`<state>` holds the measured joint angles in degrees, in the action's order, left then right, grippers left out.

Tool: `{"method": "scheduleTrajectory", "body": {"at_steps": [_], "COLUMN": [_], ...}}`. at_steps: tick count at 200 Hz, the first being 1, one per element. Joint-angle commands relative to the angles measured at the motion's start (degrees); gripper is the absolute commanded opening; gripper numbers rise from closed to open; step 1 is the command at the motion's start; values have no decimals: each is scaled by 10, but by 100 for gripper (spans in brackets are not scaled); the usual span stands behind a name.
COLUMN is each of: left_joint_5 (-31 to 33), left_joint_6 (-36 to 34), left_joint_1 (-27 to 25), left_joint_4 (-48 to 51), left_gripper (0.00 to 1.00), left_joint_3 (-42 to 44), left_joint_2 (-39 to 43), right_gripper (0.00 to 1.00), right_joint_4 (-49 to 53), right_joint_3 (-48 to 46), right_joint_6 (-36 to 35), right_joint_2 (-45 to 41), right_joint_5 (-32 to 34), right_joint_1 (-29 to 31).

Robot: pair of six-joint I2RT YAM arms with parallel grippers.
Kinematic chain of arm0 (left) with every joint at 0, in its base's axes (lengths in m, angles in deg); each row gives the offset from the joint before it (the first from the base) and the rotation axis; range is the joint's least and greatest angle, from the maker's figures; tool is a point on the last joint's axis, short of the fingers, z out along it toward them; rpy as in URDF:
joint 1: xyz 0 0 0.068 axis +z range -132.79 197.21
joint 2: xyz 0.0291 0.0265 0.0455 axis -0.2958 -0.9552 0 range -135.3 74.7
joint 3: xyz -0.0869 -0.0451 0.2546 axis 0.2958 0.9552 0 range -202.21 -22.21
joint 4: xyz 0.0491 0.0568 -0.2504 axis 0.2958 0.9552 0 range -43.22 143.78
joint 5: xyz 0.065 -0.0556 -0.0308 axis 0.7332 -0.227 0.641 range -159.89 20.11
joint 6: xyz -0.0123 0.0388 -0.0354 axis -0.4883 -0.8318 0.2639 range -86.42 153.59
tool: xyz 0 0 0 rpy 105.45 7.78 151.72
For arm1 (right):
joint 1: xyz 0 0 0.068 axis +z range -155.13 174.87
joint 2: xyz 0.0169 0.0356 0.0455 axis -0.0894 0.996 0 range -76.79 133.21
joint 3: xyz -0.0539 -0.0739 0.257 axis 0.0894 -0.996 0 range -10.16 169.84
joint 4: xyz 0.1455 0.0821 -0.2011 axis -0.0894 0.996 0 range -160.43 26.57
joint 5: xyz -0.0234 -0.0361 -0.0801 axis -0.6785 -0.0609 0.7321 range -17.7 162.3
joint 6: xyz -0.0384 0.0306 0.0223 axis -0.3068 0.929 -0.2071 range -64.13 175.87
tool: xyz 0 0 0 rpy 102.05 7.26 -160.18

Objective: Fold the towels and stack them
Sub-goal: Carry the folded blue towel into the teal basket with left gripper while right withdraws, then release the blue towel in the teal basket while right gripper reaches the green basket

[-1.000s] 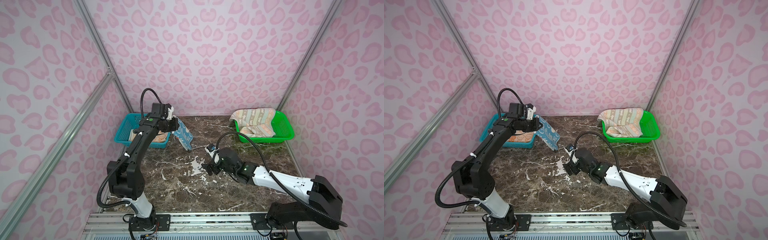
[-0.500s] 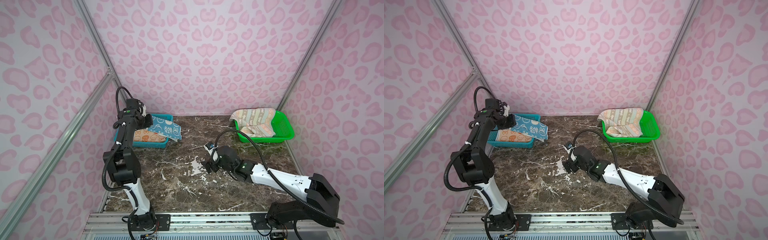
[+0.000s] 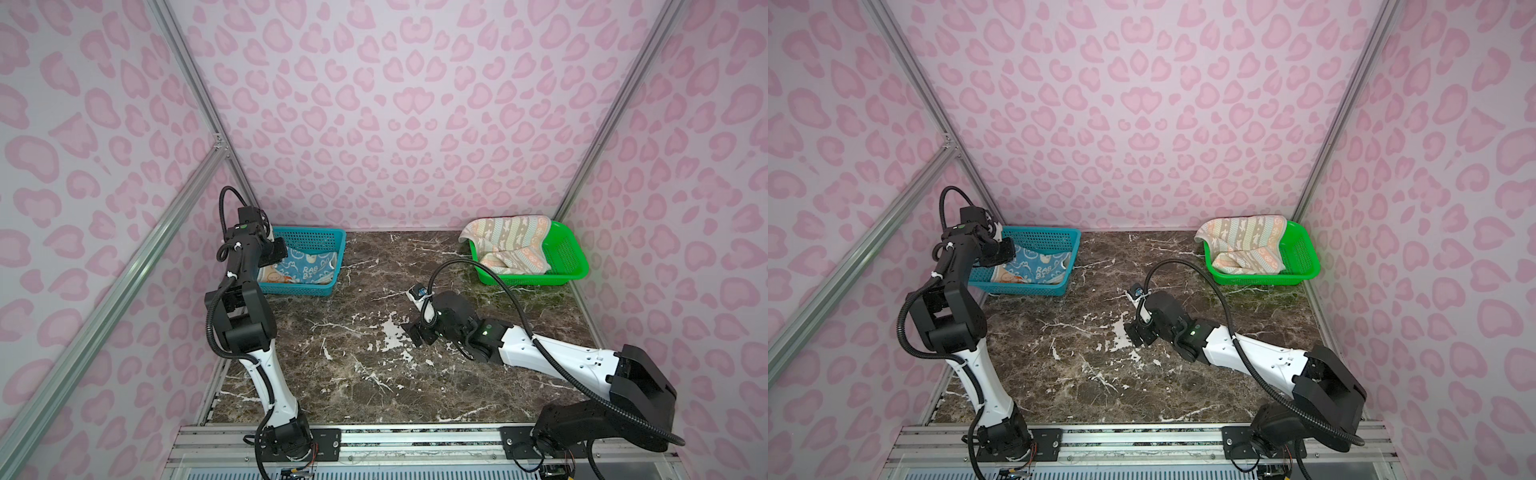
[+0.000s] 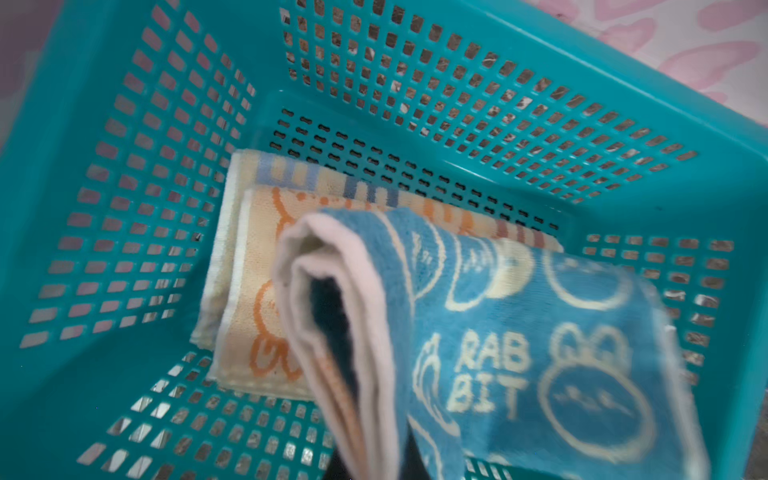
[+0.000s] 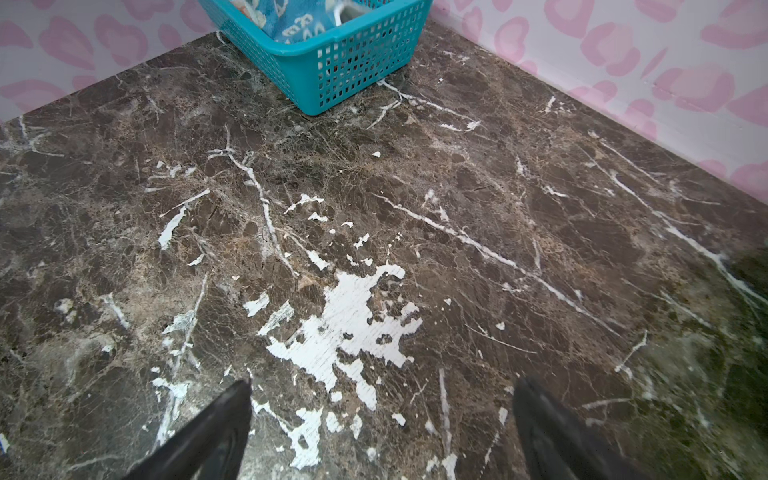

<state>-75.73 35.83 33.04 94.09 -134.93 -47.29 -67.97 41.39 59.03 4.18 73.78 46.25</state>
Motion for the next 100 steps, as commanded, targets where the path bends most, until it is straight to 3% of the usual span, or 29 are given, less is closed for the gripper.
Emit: {"method": "scheduleTrajectory", "body": {"at_steps": [1, 11, 27, 53, 100], "left_joint_5": [27, 32, 32, -1, -12], "left_joint_6": [-15, -13, 2, 28, 46], "left_joint_1": [1, 1, 1, 1, 1], "left_joint_4": [-3, 2, 9, -14, -50], "left_gripper": [3, 8, 26, 73, 76], "left_joint_3": [-26, -42, -65, -51, -2], "left_joint_2": [-23, -34, -44, -17, 61], "right_gripper": [99, 99, 99, 99, 99], "right_joint_4": [-2, -1, 2, -3, -12], "right_joint_3": [3, 3, 4, 3, 3], "right_joint_6": [-5, -5, -5, -5, -4], "right_joint_2": [4, 5, 5, 5, 11], "right_joint_5": [5, 5, 5, 5, -4], "right_joint_1": [0, 0, 0, 0, 0]}}
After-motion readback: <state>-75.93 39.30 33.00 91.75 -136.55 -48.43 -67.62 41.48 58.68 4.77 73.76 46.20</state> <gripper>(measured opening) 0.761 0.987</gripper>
